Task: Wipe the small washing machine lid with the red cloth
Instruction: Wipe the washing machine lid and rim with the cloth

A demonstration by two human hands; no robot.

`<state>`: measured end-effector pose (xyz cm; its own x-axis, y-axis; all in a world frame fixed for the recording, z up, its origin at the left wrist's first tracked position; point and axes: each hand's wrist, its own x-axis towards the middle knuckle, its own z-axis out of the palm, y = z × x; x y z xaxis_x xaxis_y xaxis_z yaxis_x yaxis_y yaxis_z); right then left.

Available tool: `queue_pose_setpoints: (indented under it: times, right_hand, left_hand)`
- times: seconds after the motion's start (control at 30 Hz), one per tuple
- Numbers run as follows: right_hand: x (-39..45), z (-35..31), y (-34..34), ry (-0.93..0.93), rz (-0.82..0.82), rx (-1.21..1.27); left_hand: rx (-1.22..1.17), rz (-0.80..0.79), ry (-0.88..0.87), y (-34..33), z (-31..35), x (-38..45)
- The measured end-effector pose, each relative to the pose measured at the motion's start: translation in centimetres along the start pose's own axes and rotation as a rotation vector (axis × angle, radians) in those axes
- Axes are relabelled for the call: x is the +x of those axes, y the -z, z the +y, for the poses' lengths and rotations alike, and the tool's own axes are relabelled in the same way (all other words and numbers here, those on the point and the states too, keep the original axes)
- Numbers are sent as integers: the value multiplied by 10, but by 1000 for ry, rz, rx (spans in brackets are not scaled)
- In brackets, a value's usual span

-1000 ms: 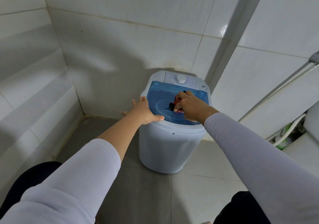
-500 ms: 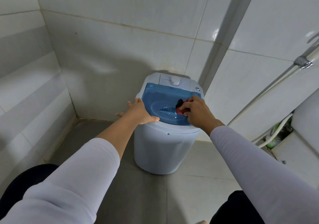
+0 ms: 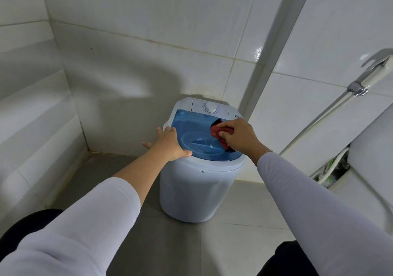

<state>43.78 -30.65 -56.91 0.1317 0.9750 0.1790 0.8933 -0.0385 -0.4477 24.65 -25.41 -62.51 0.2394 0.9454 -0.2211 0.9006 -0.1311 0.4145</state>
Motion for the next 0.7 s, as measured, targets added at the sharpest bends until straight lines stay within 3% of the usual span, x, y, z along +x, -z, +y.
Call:
queue_pose_setpoints:
  times: [0.2,0.47,0.57,0.7]
  right_hand:
    - [6,-9,-24,174,-110,-211]
    - [6,-17,-41,428,-72,-613]
    - [5,-12,-35,438,-89,-690]
    - [0,-5,-32,318,-88,-686]
  left_hand:
    - [1,-52,22,2,3,-1]
    - [3,-72,39,5,4,-1]
    - [12,-74,51,5,5,-1]
    - [13,-74,47,6,6,-3]
